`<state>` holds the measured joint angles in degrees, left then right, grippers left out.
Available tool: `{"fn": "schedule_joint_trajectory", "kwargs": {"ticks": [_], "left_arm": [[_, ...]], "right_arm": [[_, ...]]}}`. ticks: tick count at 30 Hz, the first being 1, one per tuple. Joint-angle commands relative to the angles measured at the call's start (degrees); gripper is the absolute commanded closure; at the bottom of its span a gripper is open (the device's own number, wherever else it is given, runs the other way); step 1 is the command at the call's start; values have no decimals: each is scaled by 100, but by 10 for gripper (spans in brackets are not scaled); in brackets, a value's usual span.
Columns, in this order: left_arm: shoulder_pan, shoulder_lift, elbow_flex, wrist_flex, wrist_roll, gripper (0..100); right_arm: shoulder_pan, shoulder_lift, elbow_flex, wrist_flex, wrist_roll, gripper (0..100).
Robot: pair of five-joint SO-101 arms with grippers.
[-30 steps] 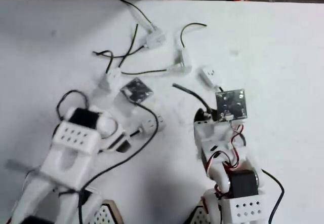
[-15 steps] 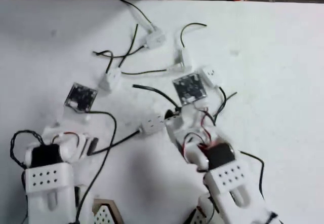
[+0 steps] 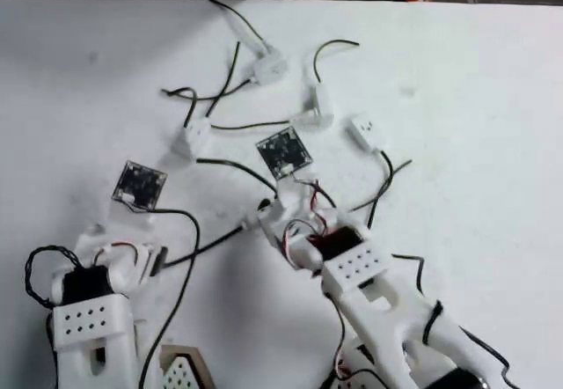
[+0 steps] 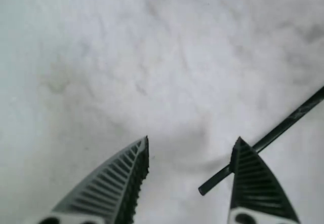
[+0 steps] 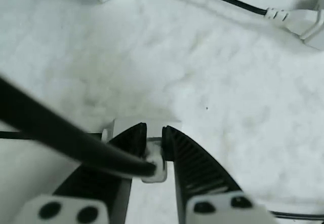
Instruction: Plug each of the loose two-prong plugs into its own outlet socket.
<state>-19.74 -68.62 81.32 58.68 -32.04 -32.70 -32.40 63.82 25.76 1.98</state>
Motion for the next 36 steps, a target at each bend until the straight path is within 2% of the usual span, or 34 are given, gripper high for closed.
{"fn": "schedule_joint_trajectory", "kwargs": {"ticks": [1,18,26,36], "left_arm": [[-154,-84,-26,-114,-53,736],[-180,-84,-18,-105,-53,736],[-180,-84,-18,-105,-53,736],[-189,-110,53,-123,-53,736]], "right_arm": [[-48,136,-360,-163,-9,981],[277,251,-448,-207,9,982],[286,936,-457,-769,229,982],[453,980,-484,-453,246,982]]}}
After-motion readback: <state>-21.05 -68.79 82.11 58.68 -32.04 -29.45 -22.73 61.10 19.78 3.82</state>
